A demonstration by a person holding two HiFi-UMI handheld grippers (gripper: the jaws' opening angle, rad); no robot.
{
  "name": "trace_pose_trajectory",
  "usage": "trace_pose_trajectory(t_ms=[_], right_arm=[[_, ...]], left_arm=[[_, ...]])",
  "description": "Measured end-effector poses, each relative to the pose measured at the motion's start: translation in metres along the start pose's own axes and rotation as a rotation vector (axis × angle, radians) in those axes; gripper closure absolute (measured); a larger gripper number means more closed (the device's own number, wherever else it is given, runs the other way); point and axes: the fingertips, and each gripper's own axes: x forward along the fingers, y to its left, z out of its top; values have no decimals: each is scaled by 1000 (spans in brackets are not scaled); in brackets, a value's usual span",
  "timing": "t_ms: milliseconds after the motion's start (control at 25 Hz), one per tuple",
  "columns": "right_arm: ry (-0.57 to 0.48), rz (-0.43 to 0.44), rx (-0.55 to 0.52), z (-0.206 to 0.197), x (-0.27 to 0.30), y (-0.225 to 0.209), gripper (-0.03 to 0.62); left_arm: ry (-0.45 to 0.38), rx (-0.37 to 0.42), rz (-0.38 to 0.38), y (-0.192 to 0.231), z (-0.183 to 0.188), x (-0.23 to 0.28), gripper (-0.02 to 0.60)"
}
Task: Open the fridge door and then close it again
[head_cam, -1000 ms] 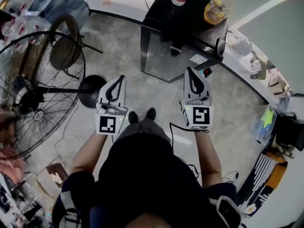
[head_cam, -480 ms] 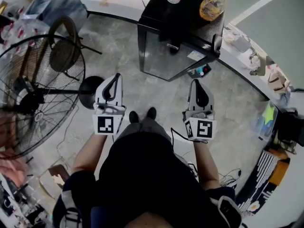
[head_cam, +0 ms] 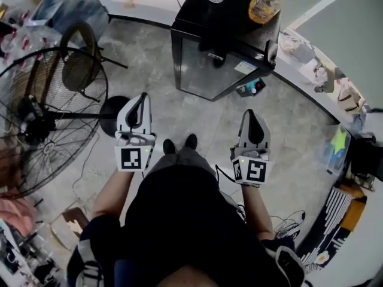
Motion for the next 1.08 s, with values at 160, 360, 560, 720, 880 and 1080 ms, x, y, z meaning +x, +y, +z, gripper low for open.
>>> trace_pose_trajectory(t_ms=[160,360,560,720,880,1080], right_arm=[[13,-20,-21,-5,-4,-3,576],[6,-34,-27,-4,-9,-6,577],[5,-41,-31,-4,-11,-5,577],[5,-46,-31,-5,-13,-8,577],[1,-50,-31,-5,-13,-13,577],[4,-48,-35,-6,-13,-11,577]], left_arm=[[-3,10,0,0,1,0,558],[-1,5,8,-1,1,-3,558],[-11,15,7,1,4,-4,558],[-6,13,8,0,3,-5,558],[2,13,5,-3,1,-2,558],[4,11,3,-5,0,-3,558]])
